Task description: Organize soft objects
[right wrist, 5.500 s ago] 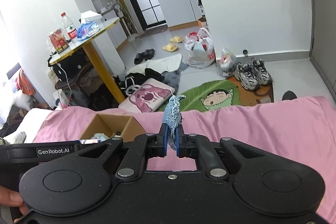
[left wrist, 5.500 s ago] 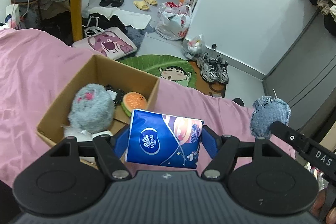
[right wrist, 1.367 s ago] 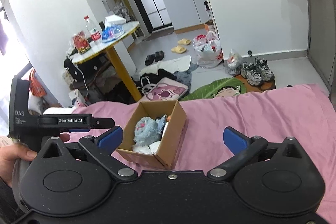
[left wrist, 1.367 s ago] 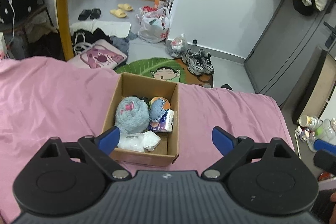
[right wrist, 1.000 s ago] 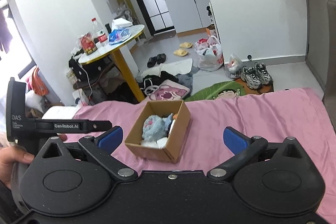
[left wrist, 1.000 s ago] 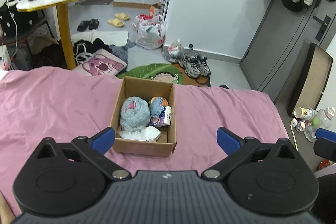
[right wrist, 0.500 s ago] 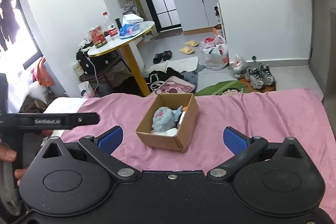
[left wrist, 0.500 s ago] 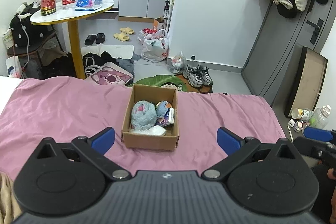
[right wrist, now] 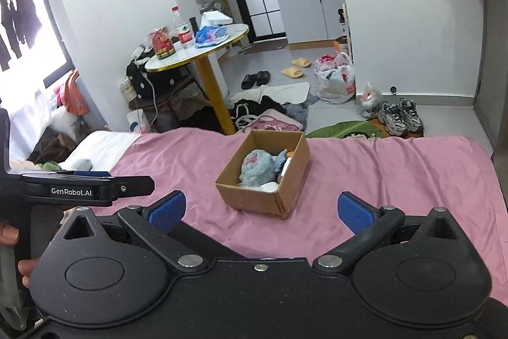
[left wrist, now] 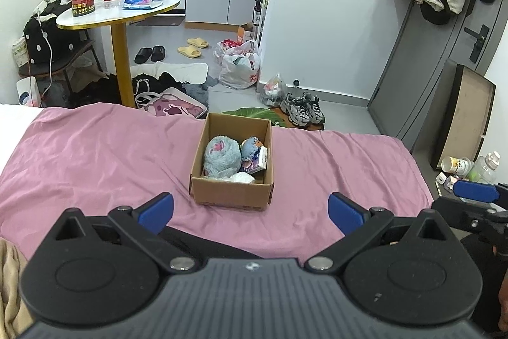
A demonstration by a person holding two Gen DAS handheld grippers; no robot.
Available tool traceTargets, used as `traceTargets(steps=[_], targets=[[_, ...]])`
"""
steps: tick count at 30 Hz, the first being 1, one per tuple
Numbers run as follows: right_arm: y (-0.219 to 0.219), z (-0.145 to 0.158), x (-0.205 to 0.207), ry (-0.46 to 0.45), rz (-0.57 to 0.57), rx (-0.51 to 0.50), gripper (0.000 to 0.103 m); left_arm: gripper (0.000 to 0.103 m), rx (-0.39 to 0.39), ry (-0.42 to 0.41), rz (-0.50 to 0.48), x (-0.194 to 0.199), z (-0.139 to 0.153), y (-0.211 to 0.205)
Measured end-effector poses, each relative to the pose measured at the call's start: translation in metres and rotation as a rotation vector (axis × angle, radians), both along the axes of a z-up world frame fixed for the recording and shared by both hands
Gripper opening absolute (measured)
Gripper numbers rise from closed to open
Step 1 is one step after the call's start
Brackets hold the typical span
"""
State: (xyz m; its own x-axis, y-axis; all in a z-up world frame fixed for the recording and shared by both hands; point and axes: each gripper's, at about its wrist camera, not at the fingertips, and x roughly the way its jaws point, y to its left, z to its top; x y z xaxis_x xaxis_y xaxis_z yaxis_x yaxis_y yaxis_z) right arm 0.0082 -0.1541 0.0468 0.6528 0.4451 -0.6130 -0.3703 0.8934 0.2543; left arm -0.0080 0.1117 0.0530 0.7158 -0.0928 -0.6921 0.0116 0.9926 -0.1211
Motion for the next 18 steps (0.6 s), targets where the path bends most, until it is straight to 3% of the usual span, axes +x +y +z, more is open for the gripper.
traceTargets(steps=[18], targets=[[0.0045, -0.0026, 0.0008, 0.011, 0.001, -0.007, 0.103, 0.102, 0.013, -0.017, 0.022, -0.0058, 0.0062, 0.0027]])
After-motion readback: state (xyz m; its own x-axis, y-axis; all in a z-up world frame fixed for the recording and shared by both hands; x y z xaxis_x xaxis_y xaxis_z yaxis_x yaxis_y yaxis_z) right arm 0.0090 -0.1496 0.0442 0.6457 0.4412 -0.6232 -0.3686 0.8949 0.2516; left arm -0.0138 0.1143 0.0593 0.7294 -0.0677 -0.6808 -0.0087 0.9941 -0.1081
